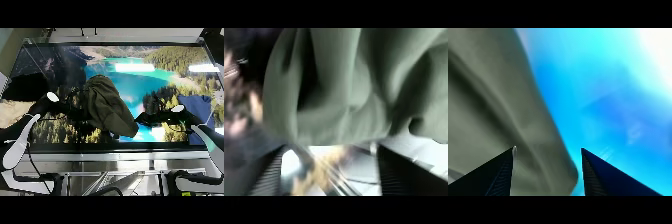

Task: Fold the shirts.

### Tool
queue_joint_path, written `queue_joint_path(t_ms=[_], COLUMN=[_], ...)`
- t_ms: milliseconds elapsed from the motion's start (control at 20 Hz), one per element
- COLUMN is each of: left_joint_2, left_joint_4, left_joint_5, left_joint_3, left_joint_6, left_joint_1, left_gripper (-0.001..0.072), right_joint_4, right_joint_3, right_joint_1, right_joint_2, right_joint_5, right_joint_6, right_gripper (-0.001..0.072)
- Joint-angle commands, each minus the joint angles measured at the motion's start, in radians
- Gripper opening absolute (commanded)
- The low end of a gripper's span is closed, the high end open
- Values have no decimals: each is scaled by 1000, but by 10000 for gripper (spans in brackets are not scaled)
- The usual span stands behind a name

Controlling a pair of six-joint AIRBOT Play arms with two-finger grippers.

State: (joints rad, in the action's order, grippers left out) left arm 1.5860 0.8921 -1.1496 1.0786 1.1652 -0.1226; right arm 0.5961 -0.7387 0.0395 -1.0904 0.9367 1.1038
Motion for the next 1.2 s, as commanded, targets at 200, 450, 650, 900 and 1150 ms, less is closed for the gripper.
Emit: queue_joint_path(t_ms=[200,450,650,900,1150], left_joint_2=[124,133,111,-60,-353], left_joint_4=[-2,-2,-2,2,2], left_joint_5=[-22,-88,-156,-180,-268], left_joint_3=[97,155,230,286,447], left_joint_6=[32,40,40,40,74], left_joint_1=[-43,-43,-42,11,132], left_gripper=[486,14,12,11,11], right_joint_4=[8,-42,-236,-354,-355], right_joint_3=[-2,-2,-2,-33,-236], right_joint_1=[8,39,37,19,-145], right_joint_2=[-58,-58,-55,45,371], right_joint_5=[-19,16,26,33,66], right_joint_6=[-33,-72,-212,-305,-304], right_gripper=[459,340,84,22,22])
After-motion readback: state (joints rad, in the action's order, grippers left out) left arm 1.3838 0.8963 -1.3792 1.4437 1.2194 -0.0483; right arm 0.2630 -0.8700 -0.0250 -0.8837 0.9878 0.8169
